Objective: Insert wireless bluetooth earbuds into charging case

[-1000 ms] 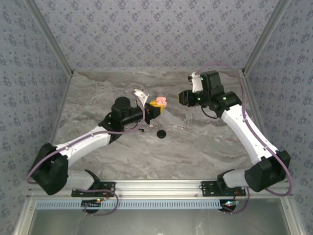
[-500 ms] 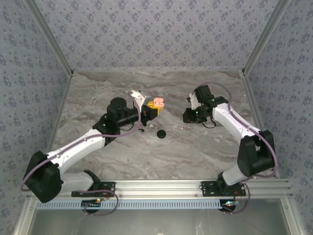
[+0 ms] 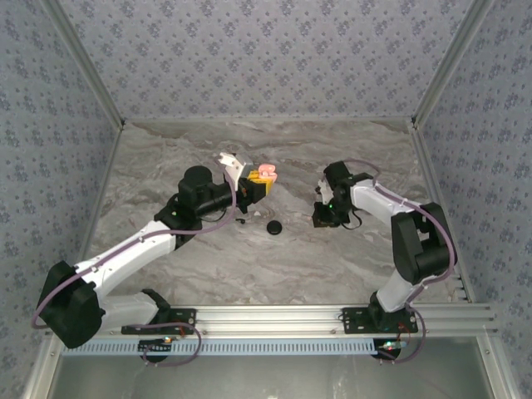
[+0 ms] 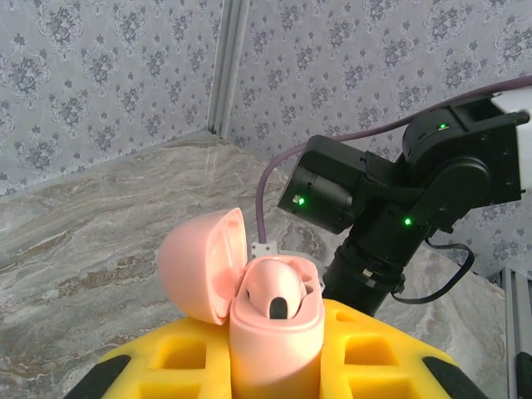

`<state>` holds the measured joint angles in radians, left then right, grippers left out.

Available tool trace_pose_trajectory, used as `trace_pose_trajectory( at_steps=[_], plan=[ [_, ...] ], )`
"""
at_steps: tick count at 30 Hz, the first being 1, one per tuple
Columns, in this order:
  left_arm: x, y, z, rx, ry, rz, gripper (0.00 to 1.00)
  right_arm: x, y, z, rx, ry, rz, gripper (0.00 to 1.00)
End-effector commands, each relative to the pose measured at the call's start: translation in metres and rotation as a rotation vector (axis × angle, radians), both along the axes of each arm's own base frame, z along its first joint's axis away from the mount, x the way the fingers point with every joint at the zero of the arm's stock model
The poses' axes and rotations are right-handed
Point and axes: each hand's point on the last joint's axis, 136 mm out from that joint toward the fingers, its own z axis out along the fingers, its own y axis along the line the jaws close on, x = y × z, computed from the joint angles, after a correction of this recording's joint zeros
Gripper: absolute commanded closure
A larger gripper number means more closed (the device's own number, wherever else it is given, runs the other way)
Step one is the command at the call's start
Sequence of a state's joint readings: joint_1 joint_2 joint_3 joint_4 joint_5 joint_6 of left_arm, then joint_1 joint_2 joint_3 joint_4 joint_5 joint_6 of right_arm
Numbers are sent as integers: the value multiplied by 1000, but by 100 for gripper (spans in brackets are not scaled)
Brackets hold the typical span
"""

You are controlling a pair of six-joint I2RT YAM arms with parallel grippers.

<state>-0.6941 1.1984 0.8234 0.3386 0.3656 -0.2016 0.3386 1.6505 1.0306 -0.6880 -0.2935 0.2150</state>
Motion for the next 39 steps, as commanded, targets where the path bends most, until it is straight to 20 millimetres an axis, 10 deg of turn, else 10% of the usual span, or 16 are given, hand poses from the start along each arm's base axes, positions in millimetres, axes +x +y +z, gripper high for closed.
trace_pose_trajectory(
  at_steps=[1,20,39],
  plan=[
    [-3,1,7,-10,-26,-2,92,10,-3,-4,-31,-30,-30,86],
    [-4,1,3,-3,-19,1,92,69,4,-11,-69,-86,-19,88],
    [-3,1,1,1,-16,2,92,43,-7,-32,-155,36,26,86]
  ],
)
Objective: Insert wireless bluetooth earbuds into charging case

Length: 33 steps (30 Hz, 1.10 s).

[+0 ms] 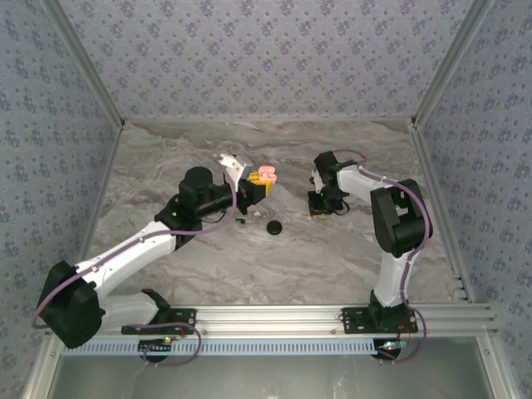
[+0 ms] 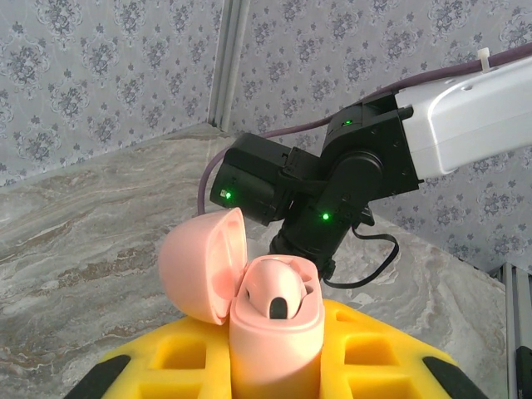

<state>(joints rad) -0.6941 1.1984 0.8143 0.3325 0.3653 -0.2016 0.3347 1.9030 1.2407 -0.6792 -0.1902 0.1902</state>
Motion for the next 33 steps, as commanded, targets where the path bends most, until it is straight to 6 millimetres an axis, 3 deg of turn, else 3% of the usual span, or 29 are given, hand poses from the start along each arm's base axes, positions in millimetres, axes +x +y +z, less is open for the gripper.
trace_pose_trajectory(
  at_steps=[1,18,27,33],
  plan=[
    [-2,1,8,-10,-30,3,92,-15,-7,-4,-49,50,23,86],
    [-2,-1,9,-18,-29,-4,92,-37,7,0,-62,83,70,85],
    [-3,1,9,-22,-27,0,92,-24,3,27,-83,-22,52,79],
    [-4,1,11,-23,-32,1,92,-19,16,37,-18,-43,106,69]
  ],
)
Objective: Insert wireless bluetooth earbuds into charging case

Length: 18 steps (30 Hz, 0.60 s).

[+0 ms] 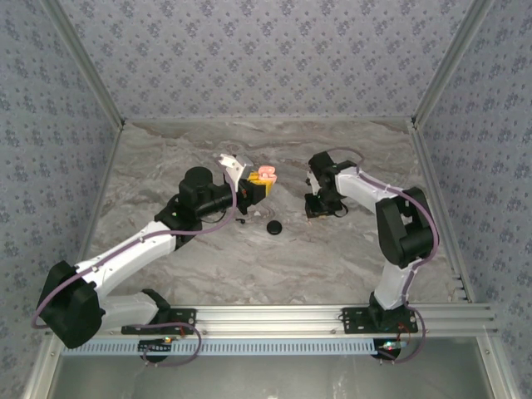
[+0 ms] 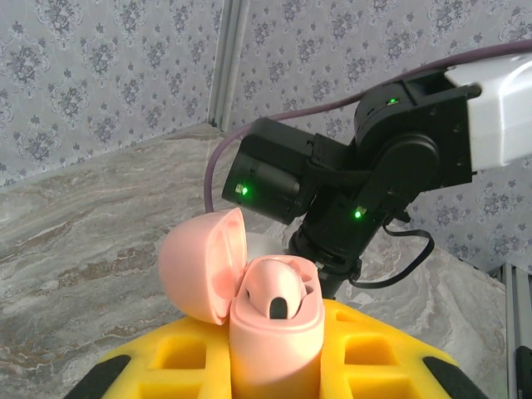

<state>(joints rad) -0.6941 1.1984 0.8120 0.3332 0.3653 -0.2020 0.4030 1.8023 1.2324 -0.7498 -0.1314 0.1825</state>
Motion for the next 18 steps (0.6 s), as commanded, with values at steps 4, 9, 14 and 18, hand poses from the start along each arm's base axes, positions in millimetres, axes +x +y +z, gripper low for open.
trace_pose_trajectory(
  at_steps=[4,9,14,18],
  plan=[
    [-4,1,11,-24,-29,-1,92,-3,17,3,40,21,100,61],
    [-4,2,13,-26,-33,1,92,-2,20,-9,-15,30,142,58],
    [-5,2,12,-22,-32,2,92,2,15,-18,-79,23,155,58],
    [-5,3,13,-20,-34,4,92,3,15,-22,-108,21,162,58]
  ],
)
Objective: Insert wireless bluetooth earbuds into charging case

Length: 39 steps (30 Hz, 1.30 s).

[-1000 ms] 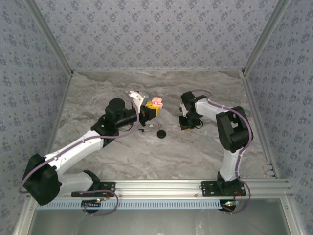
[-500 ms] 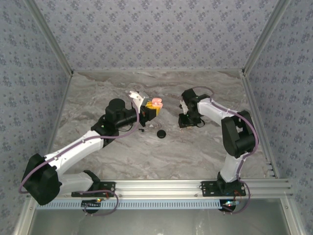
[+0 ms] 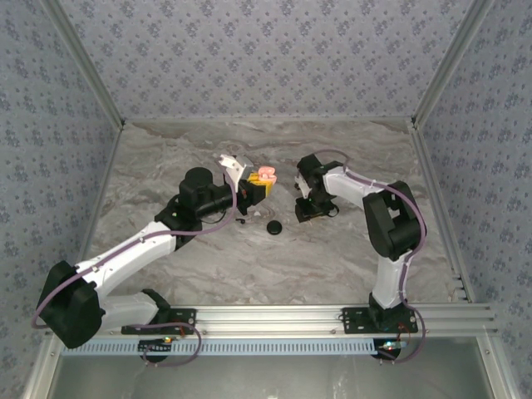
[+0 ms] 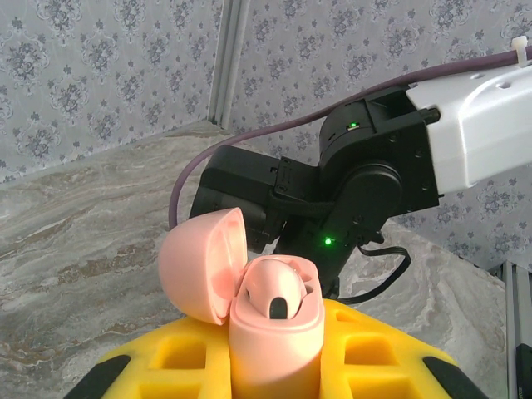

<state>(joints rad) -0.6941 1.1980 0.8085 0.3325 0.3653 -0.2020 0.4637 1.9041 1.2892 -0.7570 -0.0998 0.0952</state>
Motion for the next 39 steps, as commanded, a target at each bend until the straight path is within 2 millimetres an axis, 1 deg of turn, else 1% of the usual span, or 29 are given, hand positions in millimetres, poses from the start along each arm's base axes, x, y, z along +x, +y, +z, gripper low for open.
trace_pose_trajectory(
  at_steps=[1,6,15,28,39],
  plan=[
    [-4,3,14,-22,-36,4,92,3,-3,-2,-52,-1,22,58],
    [-4,2,13,-20,-32,4,92,3,-1,-7,-62,8,30,61],
    [-4,2,13,-20,-33,5,92,2,1,-10,-77,13,40,65],
    [-3,2,14,-23,-37,5,92,-9,0,-15,-129,25,79,67],
    [-3,2,13,-24,-31,5,92,-14,-4,-20,-173,32,94,70]
  ],
)
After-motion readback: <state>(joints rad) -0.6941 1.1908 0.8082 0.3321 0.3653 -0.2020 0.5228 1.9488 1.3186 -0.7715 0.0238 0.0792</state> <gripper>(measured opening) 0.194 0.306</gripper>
